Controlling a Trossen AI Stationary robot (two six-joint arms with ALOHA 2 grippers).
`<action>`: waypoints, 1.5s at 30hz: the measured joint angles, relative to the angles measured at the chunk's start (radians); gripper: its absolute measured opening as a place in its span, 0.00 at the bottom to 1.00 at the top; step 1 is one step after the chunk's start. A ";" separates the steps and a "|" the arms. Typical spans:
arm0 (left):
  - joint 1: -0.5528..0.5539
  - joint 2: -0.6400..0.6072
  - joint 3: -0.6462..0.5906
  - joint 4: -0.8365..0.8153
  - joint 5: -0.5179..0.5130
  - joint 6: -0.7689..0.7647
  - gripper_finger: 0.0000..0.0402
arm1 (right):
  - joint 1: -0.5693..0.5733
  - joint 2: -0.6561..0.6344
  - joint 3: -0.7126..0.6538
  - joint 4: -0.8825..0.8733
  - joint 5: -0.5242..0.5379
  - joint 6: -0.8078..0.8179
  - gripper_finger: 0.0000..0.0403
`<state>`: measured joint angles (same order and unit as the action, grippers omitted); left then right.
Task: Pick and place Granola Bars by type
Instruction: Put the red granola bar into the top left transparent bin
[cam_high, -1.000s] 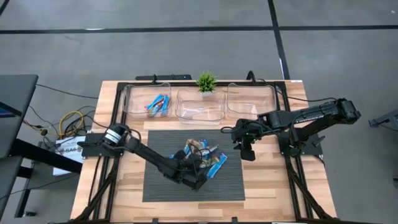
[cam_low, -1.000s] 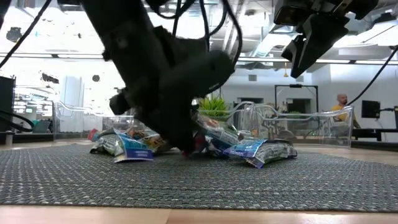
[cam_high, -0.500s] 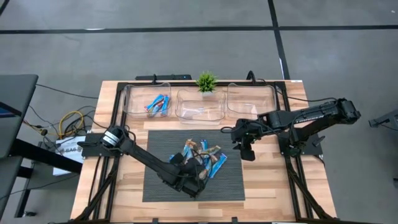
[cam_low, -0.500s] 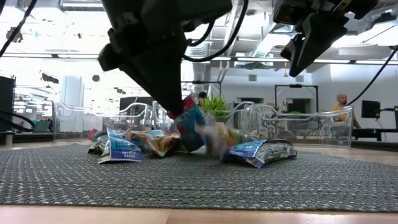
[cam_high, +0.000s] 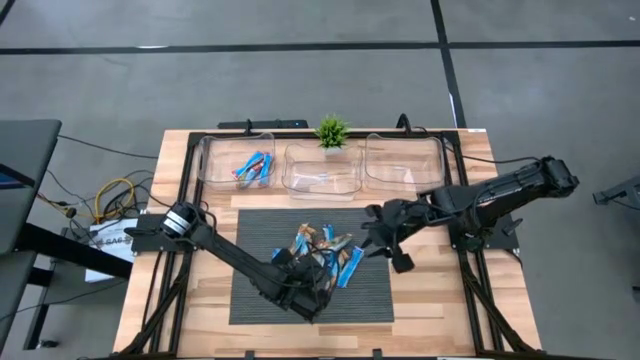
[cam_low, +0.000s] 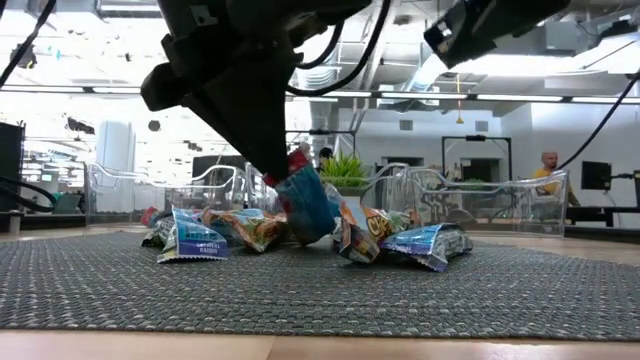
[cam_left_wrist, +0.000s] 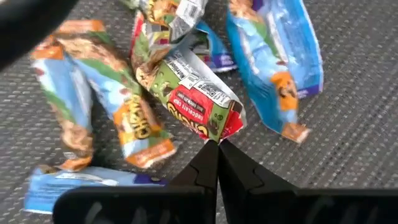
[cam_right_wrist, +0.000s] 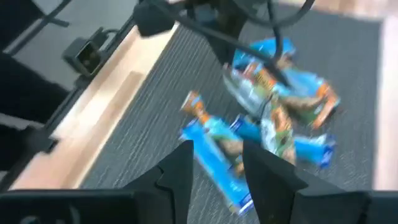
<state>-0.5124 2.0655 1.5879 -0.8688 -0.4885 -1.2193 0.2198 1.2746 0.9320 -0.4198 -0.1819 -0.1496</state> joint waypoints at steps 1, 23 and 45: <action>0.001 -0.002 0.004 0.000 -0.007 0.000 0.00 | 0.003 0.012 -0.002 0.033 0.016 -0.007 0.35; 0.032 -0.009 0.133 -0.112 -0.072 0.001 0.00 | 0.063 0.381 0.025 0.475 0.051 -0.001 0.52; 0.043 -0.010 0.132 -0.095 -0.051 -0.009 0.00 | 0.026 0.465 0.100 0.451 0.187 0.001 0.45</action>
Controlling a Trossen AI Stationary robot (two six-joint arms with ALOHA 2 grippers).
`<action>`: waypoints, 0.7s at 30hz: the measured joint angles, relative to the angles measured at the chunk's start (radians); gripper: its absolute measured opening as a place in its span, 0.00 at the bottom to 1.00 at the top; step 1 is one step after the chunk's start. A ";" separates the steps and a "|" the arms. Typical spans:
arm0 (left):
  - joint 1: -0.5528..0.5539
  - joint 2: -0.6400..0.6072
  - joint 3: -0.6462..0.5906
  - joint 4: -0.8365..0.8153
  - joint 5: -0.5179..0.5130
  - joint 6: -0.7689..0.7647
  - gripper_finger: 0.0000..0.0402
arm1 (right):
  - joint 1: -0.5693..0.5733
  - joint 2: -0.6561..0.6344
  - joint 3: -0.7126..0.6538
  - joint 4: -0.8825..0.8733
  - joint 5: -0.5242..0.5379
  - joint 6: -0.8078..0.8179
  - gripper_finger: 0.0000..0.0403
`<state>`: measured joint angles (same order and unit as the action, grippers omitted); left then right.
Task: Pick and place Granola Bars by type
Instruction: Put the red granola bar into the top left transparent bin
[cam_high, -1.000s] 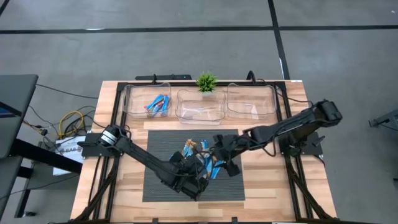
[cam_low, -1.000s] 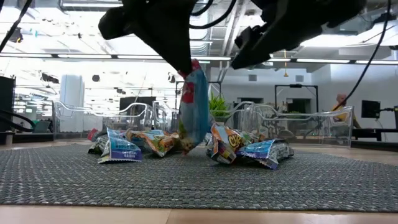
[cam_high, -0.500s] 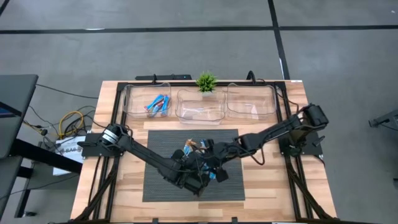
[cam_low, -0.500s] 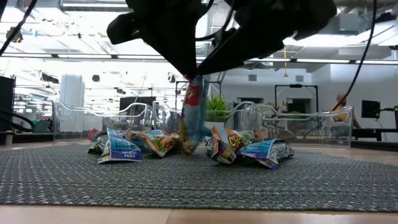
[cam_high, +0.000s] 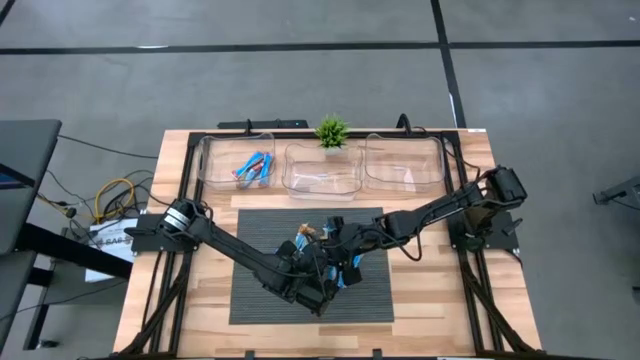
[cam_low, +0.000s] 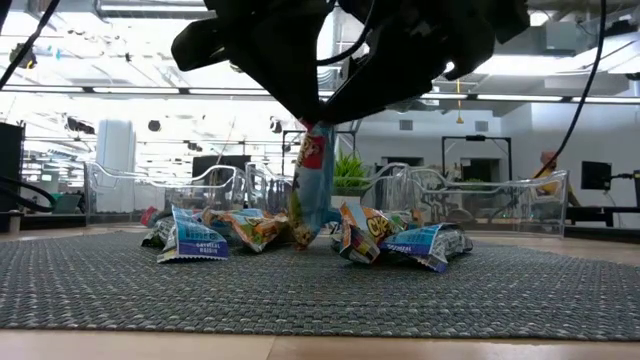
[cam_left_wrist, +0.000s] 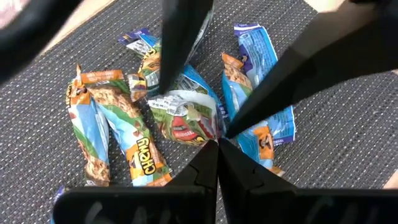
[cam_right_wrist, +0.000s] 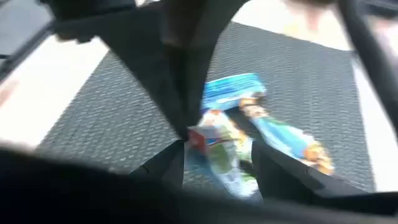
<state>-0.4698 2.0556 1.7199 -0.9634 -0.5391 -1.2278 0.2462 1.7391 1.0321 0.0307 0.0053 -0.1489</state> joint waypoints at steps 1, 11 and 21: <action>0.001 0.000 0.000 0.000 0.000 0.000 0.00 | 0.000 0.002 0.000 -0.010 -0.025 0.001 0.45; 0.008 0.000 0.013 0.009 0.001 -0.001 0.00 | -0.011 0.002 -0.001 -0.009 -0.052 -0.009 0.43; 0.032 0.000 0.051 -0.022 -0.016 0.052 0.00 | -0.014 0.002 -0.002 -0.008 -0.060 -0.017 0.20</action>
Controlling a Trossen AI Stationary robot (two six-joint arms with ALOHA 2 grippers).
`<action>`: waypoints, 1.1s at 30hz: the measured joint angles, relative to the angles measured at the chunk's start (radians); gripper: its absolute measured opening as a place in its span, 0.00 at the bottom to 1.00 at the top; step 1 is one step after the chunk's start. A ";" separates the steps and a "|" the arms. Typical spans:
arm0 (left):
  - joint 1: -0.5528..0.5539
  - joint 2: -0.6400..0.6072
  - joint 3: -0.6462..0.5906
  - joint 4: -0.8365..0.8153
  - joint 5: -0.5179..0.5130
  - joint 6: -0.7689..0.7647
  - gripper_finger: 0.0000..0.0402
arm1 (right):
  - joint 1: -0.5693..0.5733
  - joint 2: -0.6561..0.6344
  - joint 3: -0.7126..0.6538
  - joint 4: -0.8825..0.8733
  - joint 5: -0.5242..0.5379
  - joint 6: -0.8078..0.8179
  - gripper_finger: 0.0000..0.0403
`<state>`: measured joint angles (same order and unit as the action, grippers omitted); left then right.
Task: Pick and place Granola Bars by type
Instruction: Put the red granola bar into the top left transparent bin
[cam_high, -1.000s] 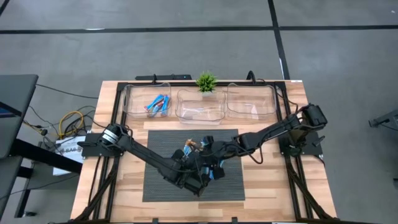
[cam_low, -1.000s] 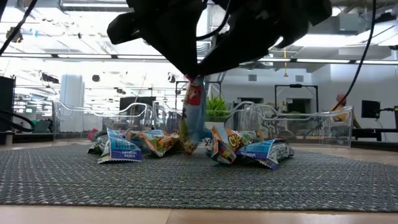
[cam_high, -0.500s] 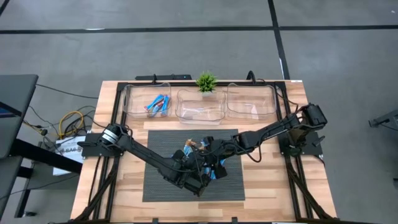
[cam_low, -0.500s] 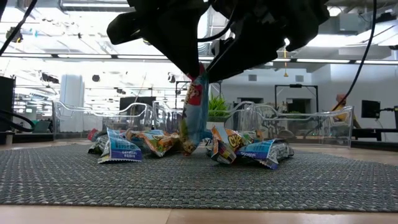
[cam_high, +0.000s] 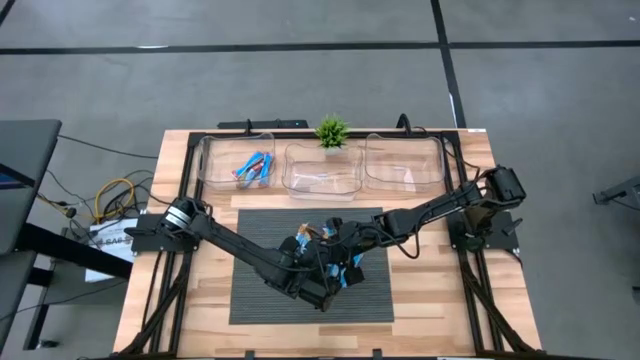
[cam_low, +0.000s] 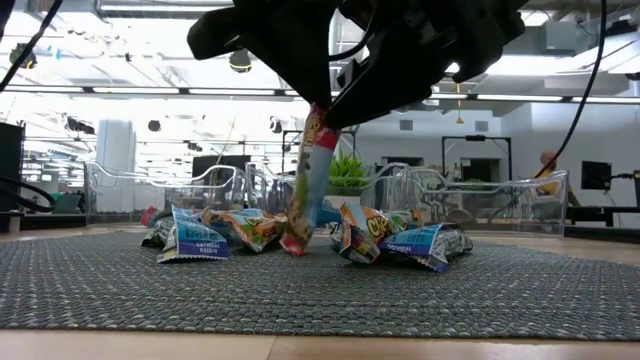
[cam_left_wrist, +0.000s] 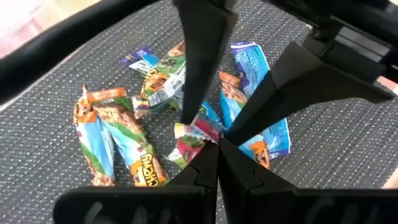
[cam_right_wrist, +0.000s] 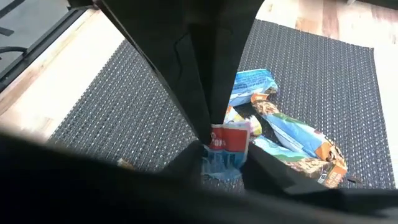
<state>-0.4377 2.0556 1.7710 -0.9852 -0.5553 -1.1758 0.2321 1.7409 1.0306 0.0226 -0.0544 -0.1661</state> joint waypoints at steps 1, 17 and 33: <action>0.000 0.000 0.000 0.000 0.000 0.002 0.00 | 0.000 0.000 0.000 0.000 0.000 0.000 0.17; 0.002 -0.054 0.002 -0.189 -0.009 -0.104 0.06 | -0.008 -0.004 0.000 -0.034 0.000 0.003 0.01; -0.065 -0.253 -0.043 -0.577 -0.274 -0.424 0.29 | -0.099 -0.027 0.100 -0.097 -0.065 0.034 0.01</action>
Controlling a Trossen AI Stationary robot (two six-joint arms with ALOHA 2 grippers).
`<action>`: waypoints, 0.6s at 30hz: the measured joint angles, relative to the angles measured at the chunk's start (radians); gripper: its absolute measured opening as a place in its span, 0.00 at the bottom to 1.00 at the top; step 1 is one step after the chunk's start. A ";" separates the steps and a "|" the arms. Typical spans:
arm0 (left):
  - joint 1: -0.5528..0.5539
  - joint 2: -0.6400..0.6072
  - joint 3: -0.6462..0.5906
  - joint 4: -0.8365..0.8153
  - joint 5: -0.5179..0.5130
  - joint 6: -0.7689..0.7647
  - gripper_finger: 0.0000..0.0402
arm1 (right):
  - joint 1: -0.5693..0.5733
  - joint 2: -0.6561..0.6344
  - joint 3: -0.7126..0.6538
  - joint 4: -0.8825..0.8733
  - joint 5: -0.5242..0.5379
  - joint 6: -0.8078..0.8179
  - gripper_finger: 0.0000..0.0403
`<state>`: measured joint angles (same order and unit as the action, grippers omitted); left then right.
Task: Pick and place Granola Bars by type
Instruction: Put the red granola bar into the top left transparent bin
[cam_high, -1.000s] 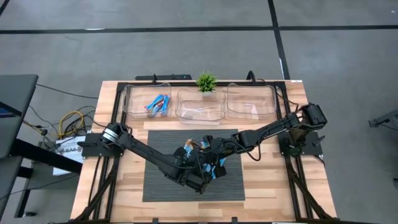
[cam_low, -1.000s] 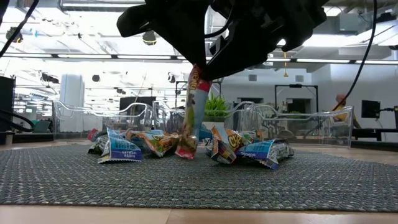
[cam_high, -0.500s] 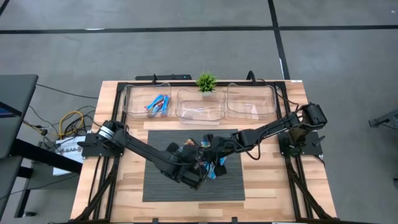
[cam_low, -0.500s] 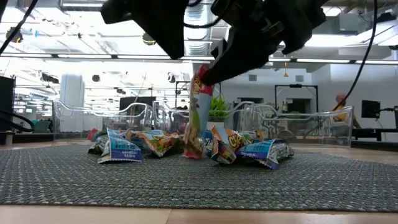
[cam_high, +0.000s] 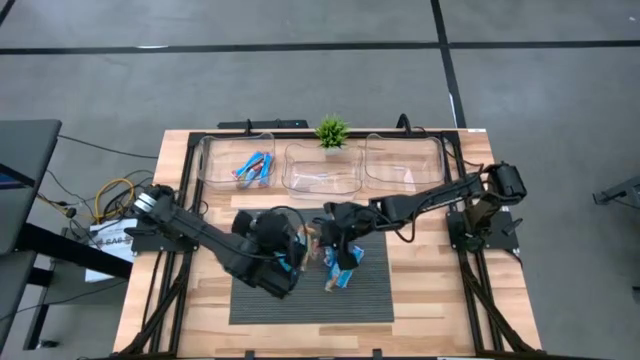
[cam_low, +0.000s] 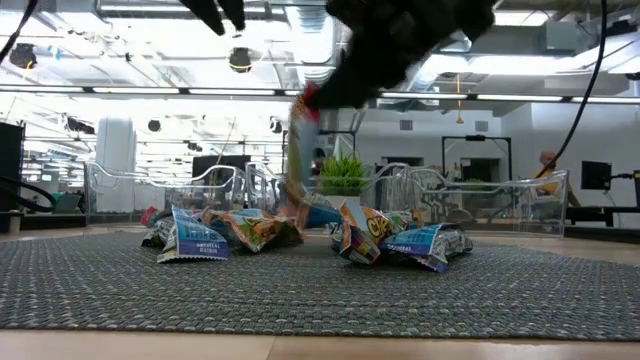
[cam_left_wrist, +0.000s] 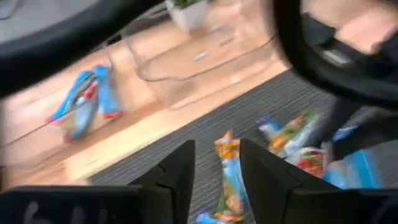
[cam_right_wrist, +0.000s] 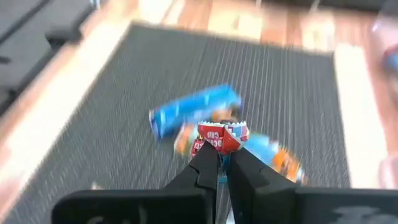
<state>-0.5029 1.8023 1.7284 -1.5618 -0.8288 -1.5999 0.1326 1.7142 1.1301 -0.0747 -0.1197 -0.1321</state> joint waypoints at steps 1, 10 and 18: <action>-0.007 -0.022 -0.016 -0.008 -0.008 -0.014 0.29 | -0.005 0.000 0.024 -0.001 -0.014 0.000 0.01; -0.024 -0.138 -0.065 0.016 -0.001 0.089 0.24 | -0.072 -0.002 0.182 -0.096 -0.034 0.001 0.01; -0.009 -0.212 -0.087 -0.005 -0.066 0.137 0.21 | -0.136 -0.002 0.286 -0.126 -0.052 0.049 0.01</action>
<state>-0.5117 1.5904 1.6418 -1.5666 -0.8945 -1.4627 -0.0038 1.7126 1.4159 -0.2004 -0.1717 -0.0836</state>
